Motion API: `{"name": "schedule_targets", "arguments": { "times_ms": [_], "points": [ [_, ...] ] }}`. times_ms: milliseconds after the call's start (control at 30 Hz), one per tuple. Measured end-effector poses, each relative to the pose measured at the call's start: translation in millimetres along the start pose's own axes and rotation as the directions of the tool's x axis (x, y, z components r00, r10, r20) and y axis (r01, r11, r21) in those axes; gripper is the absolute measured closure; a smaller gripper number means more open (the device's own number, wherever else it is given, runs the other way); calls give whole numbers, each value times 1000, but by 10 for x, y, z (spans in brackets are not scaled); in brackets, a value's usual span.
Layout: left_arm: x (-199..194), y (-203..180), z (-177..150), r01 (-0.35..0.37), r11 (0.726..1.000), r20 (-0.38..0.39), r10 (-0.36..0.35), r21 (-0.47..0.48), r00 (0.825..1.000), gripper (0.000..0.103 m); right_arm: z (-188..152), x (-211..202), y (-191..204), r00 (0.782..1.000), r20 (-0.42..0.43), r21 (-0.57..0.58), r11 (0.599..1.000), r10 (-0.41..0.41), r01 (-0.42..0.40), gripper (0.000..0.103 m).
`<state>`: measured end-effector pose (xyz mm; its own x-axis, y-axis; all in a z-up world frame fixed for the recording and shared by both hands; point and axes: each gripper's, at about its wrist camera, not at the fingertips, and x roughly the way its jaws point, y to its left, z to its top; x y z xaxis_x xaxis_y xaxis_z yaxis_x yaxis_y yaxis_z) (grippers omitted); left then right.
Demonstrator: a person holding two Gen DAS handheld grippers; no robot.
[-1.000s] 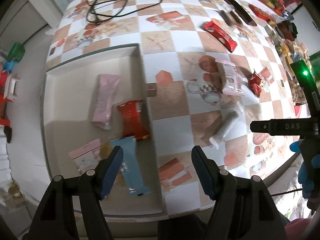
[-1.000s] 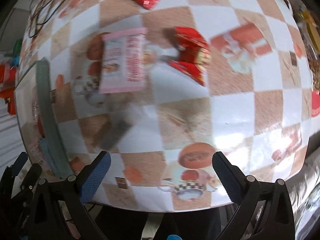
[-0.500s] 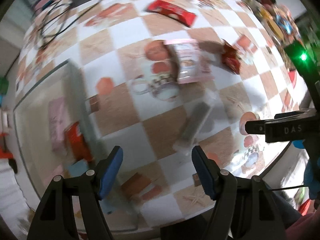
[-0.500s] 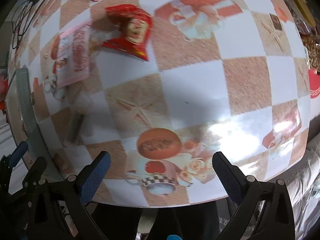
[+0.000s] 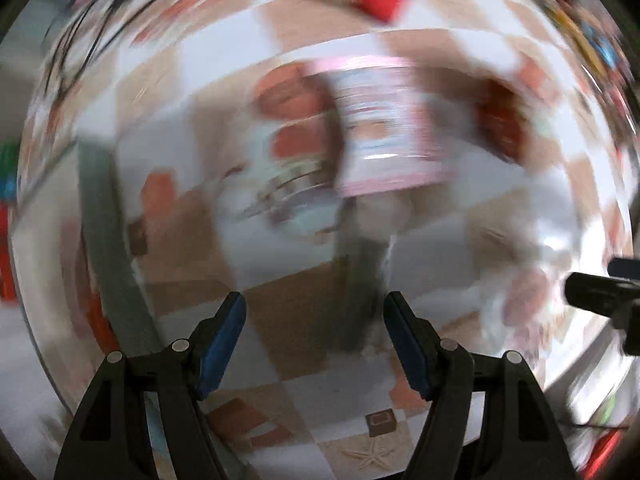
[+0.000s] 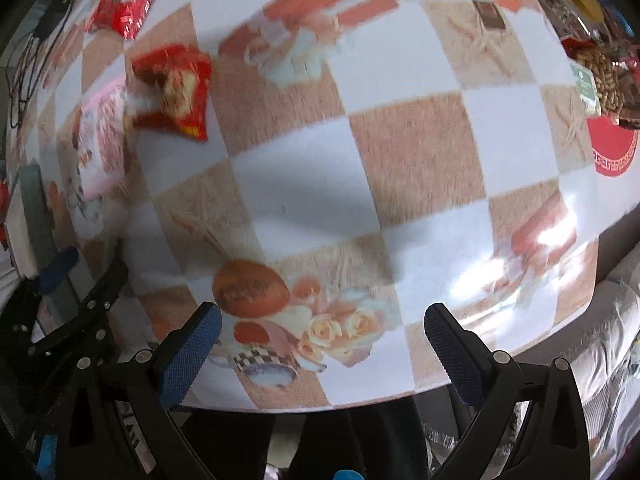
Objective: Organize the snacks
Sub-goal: 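Grasp the clear stick pack with the left tool while the right tool grasps a red candy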
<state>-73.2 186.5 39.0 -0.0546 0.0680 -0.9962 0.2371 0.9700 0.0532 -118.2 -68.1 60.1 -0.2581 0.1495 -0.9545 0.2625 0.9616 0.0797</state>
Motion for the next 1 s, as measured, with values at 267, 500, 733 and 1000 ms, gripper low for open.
{"name": "schedule_targets", "arguments": {
  "times_ms": [267,500,733,1000],
  "points": [
    [0,420,-24,54,991,-4,-55,-123,998,28,561,-291,230,996,81,-5,1000,25,-24,1],
    [-16,389,38,48,994,8,-48,-102,999,28,1017,-372,360,995,95,14,1000,25,-27,1],
    [26,181,122,26,998,7,-25,-58,1000,25,1347,-284,295,996,89,7,1000,-13,13,1],
    [80,186,187,23,999,23,-22,-34,999,21,1363,-212,322,988,121,-61,993,-98,106,1]
  ]
}}
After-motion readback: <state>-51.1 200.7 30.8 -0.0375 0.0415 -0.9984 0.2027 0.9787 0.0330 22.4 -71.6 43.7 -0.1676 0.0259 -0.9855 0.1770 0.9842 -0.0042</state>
